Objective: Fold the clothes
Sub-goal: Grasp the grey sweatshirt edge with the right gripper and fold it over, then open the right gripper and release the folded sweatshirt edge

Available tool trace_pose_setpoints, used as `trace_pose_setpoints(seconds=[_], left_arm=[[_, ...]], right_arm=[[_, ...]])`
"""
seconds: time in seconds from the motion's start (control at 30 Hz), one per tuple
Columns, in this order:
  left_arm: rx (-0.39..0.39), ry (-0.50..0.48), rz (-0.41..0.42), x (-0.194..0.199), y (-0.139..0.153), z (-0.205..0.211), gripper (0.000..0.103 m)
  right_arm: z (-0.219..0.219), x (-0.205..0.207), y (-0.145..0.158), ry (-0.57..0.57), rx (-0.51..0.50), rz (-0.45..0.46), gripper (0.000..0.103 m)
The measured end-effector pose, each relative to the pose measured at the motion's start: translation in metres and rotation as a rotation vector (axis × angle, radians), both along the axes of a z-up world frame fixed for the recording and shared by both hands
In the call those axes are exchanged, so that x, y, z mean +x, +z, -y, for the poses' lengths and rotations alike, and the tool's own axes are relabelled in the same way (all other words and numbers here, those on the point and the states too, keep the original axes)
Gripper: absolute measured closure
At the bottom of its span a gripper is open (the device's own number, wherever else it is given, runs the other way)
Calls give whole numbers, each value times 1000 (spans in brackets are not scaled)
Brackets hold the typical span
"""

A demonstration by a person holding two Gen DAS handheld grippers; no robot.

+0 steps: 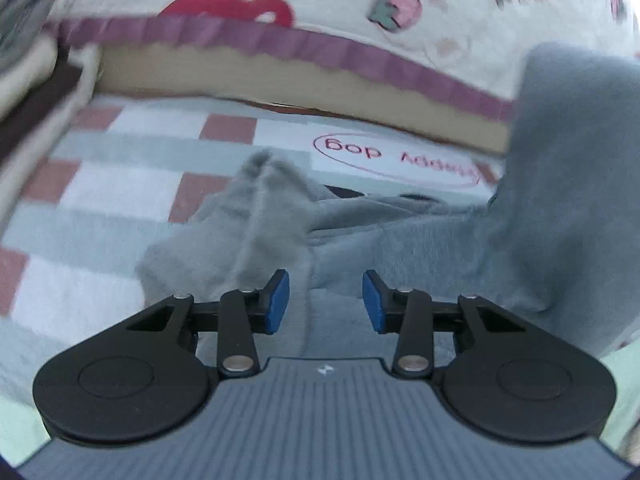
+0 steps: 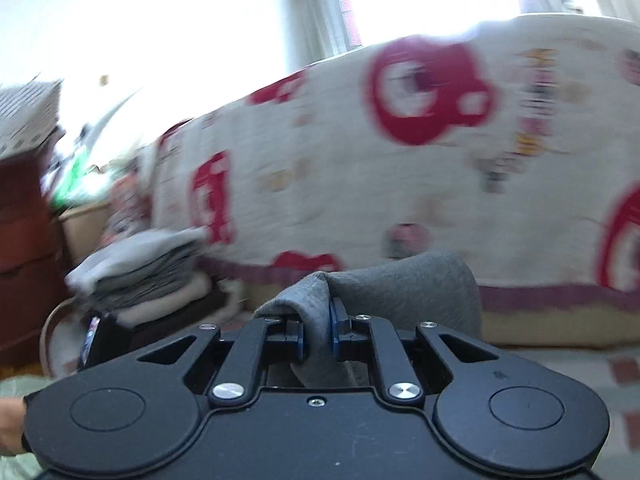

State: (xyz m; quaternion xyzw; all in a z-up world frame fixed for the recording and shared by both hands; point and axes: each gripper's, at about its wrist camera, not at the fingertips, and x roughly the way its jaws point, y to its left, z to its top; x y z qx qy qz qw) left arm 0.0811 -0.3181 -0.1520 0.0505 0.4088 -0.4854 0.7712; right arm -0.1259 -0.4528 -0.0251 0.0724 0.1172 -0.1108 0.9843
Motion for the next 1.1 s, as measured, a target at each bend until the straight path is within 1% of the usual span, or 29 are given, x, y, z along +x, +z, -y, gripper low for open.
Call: trace_pose_setpoints(seconds=[0.1,0.13,0.2,0.27,0.33,0.43,0.5,0.6,0.63,0.7,0.73,0.77,0.8,0.83,0.87,0.9,0.93,1.0,1.07,1.1], left_arm=[[-92,45,-105,15,-8,-24,65],[-115,58,-122,19,-11,-31,65],[-143,67,-123,21,-16,-43,65],[-156,68,-130,22,-23,-56,65],[-151,76,-142,24,-30,-67,65],[-140,110,-151,29,-38,-84,64],[-150,135,-168,35,-42,-95,64],[-183,170,-203,43,-44,-109,64],[-187,175,-210,45,-43,-112,64],[-163,176,-204,47,-42,-113,65],[-152,180,-195,47,-41,-114,65],[-157,181,-196,47,-40,-116,65],[-165,187,-201,48,-39,-119,65],[-172,195,-207,49,-38,-121,65],[-182,205,-209,50,-35,-123,65],[-195,215,-214,50,-31,-125,65],[-209,226,-221,51,-26,-128,65],[-246,233,-231,51,-15,-130,65],[-270,225,-225,49,-5,-127,64],[-274,215,-220,48,-2,-124,64]], right_arm=[[-22,43,-14,72,-33,-61,88],[-30,57,-21,93,-35,-81,88],[-46,85,-34,136,-40,-121,89],[-59,107,-50,166,-34,-165,89],[-70,121,-63,188,-30,-199,89],[-83,128,-81,222,-28,-241,89],[-90,129,-90,233,-30,-261,89],[-94,130,-94,194,-54,-258,89],[-100,132,-92,156,-93,-259,89],[-115,138,-84,75,-207,-269,88],[-119,142,-81,54,-233,-275,88],[-122,147,-80,46,-236,-283,88],[-121,153,-83,53,-208,-301,86],[-117,162,-89,77,-157,-356,85],[-112,171,-97,109,-105,-434,85],[-110,174,-101,125,-71,-474,85],[-109,173,-100,132,-51,-488,85],[-111,165,-93,140,-55,-493,82],[-111,153,-85,157,-52,-482,75],[-110,144,-80,186,-22,-464,65]])
